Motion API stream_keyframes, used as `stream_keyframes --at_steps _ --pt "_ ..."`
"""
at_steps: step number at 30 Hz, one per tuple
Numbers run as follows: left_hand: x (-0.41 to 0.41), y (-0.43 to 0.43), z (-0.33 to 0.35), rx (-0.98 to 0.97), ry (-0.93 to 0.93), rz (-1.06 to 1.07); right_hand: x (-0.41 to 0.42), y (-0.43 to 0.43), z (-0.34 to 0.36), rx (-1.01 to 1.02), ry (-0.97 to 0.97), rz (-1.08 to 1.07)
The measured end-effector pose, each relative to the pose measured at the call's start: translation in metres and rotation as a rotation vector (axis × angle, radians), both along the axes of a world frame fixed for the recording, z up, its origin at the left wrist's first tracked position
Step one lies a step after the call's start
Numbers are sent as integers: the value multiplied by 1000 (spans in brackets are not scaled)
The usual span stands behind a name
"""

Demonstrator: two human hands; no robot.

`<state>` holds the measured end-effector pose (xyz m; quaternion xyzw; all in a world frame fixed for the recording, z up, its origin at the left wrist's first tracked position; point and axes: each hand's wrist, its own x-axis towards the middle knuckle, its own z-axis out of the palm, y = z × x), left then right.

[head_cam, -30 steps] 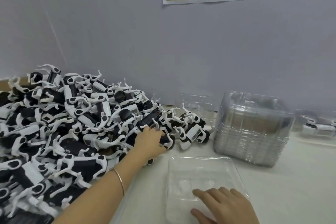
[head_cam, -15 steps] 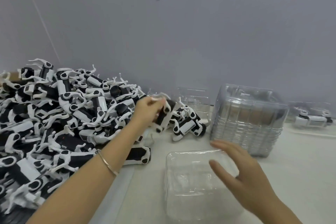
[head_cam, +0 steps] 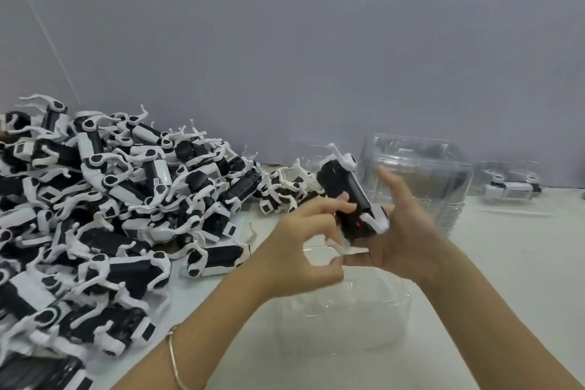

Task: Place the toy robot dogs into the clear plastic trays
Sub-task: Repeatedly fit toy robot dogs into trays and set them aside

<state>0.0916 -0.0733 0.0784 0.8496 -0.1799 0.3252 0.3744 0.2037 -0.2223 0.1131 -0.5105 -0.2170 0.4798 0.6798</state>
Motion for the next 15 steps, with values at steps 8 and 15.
stream_keyframes --at_steps 8,15 --pt "-27 38 -41 -40 579 246 33 -19 -19 -127 -330 -163" --pt "-55 16 -60 465 736 688 42 -22 -31 -126 -329 -417"
